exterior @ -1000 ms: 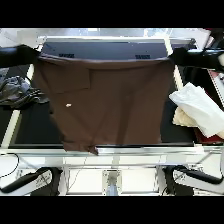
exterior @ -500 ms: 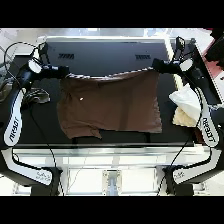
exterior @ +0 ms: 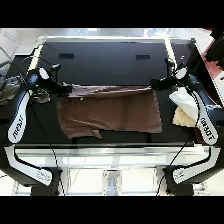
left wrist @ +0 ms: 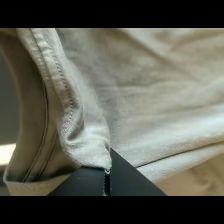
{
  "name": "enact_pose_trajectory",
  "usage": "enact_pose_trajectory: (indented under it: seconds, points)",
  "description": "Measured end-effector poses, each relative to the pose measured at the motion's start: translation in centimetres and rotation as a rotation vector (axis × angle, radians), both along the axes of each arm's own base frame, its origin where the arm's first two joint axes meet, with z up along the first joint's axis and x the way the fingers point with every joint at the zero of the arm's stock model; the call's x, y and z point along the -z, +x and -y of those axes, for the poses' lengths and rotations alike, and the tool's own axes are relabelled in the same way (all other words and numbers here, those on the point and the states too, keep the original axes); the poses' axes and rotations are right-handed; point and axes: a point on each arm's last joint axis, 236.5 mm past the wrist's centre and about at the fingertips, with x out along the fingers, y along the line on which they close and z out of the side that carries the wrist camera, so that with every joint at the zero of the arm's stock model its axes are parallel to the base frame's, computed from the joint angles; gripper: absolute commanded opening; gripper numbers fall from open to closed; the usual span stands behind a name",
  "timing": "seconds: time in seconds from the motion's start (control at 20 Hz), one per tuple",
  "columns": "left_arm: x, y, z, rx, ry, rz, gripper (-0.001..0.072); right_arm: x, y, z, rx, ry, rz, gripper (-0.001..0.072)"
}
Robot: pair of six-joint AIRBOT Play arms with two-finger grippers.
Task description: Fold the shirts.
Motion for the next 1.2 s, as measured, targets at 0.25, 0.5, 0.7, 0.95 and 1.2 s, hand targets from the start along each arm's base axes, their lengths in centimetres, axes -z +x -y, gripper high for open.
enact_pose_trajectory:
  seconds: [0.25, 0.5, 0.7, 0.95, 1.2]
  points:
    - [1.3, -1.3, -0.2, 0.004, 0.019, -0.066, 0.0706, 2.1, -2.0, -0.3, -0.023, 0.006, -0.094, 0.0484]
    - [-1.8, -2.0, 0.3, -0.009, -0.024, -0.046, 0.0707, 0.7, -4.7, 0.2, -0.088, -0.022, -0.192, 0.049]
    - [-9.7, -4.9, -1.4, -0.055, -0.043, 0.081, 0.0707, -5.9, -7.3, 4.5, -0.086, -0.138, -0.153, 0.0491]
    - [-10.4, -15.7, -0.8, -0.204, -0.124, 0.152, 0.0705, -13.3, -11.2, 8.0, 0.002, -0.175, -0.031, 0.049]
    - [-4.8, -23.7, 2.7, -0.335, -0.305, 0.187, 0.0701, -16.9, -12.8, 6.6, 0.013, -0.111, 0.063, 0.0491]
